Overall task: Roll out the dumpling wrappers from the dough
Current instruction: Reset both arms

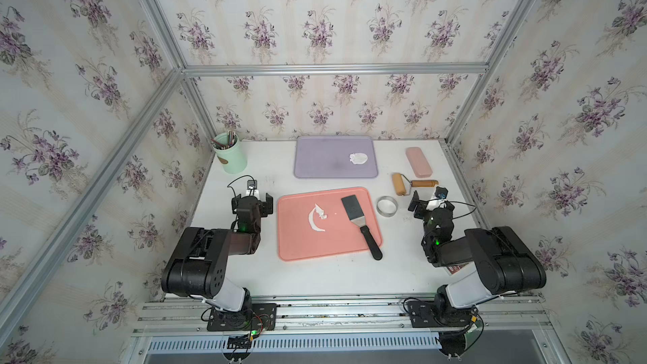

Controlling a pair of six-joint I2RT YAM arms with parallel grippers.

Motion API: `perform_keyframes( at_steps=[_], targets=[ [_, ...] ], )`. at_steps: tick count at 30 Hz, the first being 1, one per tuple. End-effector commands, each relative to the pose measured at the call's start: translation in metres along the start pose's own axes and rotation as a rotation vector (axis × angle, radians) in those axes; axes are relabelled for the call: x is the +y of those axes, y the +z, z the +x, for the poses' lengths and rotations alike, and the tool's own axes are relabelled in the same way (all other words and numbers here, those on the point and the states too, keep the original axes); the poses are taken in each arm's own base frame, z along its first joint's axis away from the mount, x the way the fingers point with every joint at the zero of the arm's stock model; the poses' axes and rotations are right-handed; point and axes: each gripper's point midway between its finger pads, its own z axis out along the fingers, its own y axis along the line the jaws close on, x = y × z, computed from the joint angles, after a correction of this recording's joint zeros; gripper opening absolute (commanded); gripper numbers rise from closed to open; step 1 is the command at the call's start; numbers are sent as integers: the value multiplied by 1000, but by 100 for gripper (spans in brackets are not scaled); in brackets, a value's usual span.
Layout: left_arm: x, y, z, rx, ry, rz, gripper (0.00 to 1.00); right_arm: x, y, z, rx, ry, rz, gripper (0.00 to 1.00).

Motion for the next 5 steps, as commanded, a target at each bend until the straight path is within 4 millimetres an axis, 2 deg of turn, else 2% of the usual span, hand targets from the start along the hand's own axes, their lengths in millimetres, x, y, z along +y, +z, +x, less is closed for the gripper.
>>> perform_keyframes(
  at_steps=[1,5],
  targets=[
    [-3,0,-11,-41,7,11,100,6,-1,-20,-81,10,-31,100],
    [-4,-1,-11,-46,15,14,100,5,-1,-19,-79,11,-30,100]
  ],
)
